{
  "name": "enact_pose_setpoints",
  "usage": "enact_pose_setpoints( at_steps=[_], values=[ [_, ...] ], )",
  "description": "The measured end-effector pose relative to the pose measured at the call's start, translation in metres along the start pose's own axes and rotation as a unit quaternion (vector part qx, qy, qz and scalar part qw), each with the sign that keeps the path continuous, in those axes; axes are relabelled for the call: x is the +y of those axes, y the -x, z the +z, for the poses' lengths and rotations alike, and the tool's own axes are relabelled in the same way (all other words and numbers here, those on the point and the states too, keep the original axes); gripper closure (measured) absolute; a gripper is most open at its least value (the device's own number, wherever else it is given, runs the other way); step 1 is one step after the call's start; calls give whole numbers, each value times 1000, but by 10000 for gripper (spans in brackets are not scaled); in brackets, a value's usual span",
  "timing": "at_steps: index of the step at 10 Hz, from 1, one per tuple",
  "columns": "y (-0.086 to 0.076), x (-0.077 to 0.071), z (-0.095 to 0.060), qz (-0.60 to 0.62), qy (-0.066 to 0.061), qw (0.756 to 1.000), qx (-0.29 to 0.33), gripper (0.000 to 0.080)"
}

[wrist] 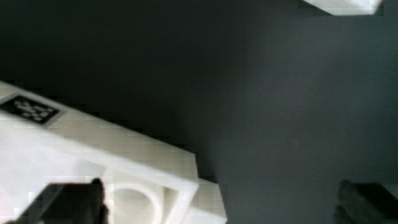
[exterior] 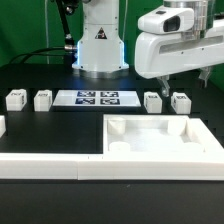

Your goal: Assemble square table

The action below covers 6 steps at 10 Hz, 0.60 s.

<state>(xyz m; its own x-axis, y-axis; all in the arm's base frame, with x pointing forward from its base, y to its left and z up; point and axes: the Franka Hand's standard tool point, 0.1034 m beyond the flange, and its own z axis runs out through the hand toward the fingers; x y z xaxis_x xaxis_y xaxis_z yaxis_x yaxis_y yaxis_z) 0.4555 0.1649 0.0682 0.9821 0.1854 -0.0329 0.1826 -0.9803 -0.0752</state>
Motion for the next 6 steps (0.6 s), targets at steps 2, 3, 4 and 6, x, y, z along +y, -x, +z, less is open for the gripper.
enact_pose_setpoints(
  at_steps=[2,3,4,6],
  values=[
    [19,-21,7,-15,5,1000,-18,150],
    [16,-18,6,-16,4,1000,-16,150],
    [17,-19,7,-17,4,1000,-18,150],
    [26,-16,6,-13,15,994,-107,150]
  ],
)
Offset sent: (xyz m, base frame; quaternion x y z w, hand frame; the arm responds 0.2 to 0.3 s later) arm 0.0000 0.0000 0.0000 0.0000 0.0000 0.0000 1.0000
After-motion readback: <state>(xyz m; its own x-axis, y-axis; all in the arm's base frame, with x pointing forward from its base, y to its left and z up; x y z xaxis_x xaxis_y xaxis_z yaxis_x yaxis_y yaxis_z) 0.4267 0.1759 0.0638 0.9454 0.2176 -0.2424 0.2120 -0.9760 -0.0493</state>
